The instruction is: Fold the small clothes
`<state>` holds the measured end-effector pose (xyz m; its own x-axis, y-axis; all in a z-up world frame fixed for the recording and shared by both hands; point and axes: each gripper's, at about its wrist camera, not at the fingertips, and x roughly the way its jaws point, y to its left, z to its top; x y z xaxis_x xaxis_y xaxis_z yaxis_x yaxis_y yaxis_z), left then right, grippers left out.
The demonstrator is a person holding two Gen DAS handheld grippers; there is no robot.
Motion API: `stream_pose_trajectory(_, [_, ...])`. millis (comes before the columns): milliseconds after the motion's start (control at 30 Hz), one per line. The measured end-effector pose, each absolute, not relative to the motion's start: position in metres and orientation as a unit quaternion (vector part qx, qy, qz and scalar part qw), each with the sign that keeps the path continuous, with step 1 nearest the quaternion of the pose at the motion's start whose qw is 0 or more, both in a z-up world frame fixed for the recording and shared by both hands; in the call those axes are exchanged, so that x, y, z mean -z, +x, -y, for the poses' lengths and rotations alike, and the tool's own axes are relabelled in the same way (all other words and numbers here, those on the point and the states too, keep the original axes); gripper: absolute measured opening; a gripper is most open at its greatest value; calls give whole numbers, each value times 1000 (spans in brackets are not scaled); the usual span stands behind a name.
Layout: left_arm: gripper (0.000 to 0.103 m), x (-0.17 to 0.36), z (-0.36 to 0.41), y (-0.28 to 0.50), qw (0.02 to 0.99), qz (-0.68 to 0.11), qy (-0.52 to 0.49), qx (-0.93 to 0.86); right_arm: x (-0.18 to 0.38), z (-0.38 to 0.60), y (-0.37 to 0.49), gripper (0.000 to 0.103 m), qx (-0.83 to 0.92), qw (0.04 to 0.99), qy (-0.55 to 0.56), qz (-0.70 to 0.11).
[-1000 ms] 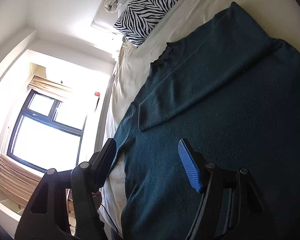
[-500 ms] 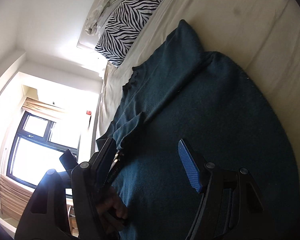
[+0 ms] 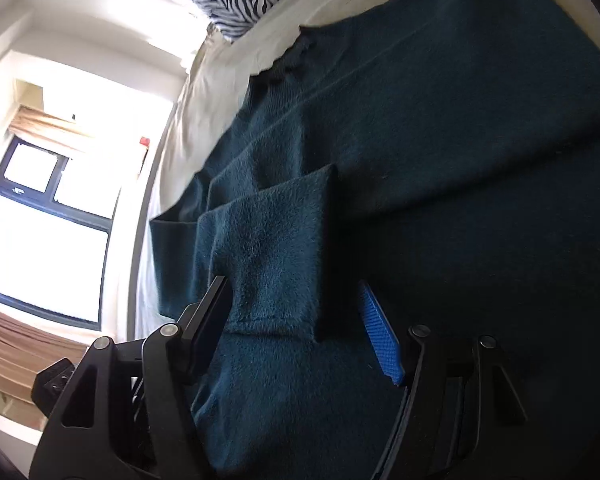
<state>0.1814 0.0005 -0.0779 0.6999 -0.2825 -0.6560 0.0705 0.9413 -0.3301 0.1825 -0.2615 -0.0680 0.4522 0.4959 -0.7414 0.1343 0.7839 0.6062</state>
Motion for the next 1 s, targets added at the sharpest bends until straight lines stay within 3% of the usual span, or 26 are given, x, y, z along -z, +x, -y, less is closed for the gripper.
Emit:
stream_pose_trajectory(33, [76,83,-7,181,908,-380,-151,91,65,253,187,62,-108,803,287,-511])
stream_pose_trajectory(100, [75,94,-20,177,902,-387,-170,84,58,235,195,48,-107,816,240,-515])
stream_pose_trajectory(133, [75,99,-25,176,898,-390,-184,89,57,229,198,26,-102,819,218,-520])
stream_pose_trajectory(167, [75,104,-28,177,894,-392,-198,93,55,224,201,16,-95,823,200,-523])
stream_pose_trajectory(233, [75,108,-33,175,892,-385,-215,95,46,222,201,8,-92,832,184,-515])
stream_pose_trajectory(567, [75,112,-39,168,897,-369,-222,100,-32,252,217,8,-60,889,118,-437])
stream_pose_trajectory(1000, [75,108,-35,170,896,-380,-210,97,41,346,257,9,4,846,201,-493])
